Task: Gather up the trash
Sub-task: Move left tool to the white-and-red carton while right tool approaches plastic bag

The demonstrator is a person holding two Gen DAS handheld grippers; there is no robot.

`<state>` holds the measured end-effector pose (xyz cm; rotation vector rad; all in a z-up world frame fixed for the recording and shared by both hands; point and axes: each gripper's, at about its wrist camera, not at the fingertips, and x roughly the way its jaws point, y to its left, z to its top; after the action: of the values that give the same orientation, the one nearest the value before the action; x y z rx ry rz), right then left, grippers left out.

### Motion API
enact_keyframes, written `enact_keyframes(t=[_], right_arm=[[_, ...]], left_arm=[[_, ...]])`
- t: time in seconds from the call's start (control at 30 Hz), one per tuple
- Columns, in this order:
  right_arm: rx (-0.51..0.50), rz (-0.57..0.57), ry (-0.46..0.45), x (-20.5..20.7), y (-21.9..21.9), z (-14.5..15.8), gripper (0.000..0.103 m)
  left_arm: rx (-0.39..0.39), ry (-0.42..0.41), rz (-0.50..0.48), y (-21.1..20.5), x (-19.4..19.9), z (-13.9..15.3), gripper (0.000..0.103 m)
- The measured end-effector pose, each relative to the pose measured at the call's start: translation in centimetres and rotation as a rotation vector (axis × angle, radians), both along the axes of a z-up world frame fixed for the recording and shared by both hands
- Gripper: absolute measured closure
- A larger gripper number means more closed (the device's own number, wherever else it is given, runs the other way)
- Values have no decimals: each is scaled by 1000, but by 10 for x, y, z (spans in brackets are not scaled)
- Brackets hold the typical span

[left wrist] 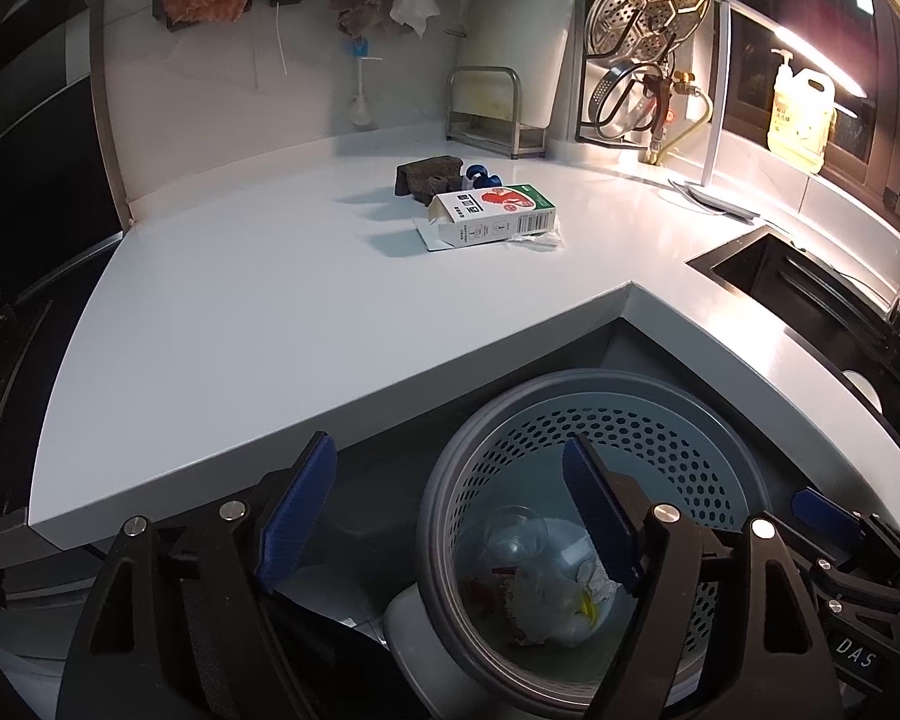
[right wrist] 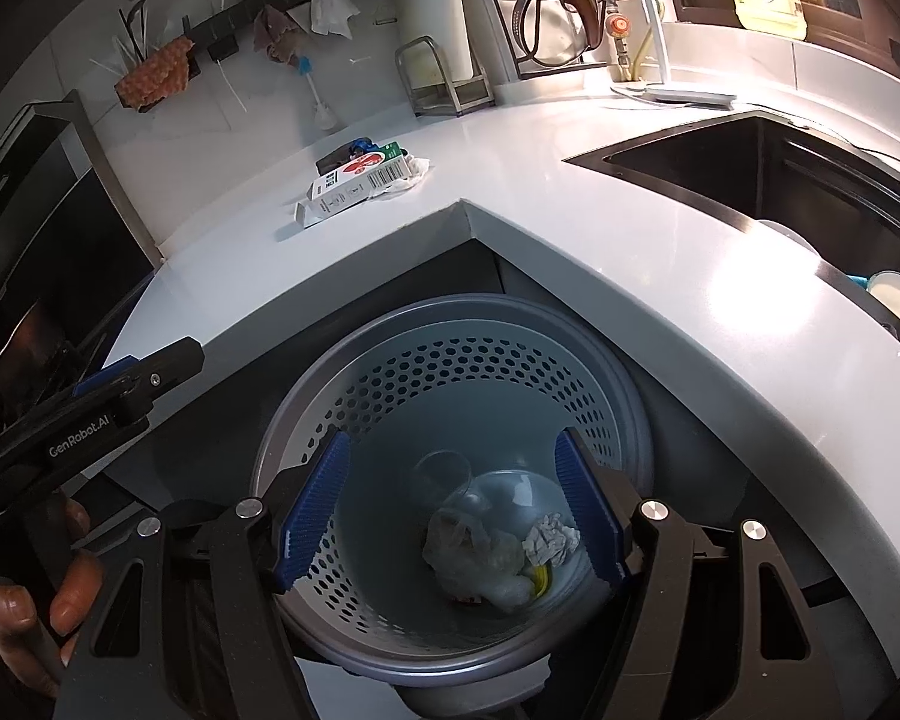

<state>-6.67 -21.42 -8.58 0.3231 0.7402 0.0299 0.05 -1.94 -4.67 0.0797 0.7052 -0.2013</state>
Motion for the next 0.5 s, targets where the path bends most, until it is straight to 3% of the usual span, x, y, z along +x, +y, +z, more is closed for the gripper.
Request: enact_keyframes(t=[0.33,0.5], right_arm=[[-45,47,-20,40,14,20,35],[-11,70,-34,66,12,33,35]], left_arm=[[-18,-11,37,29,28,12,20],[-6,-42,17,35,57,25,18]])
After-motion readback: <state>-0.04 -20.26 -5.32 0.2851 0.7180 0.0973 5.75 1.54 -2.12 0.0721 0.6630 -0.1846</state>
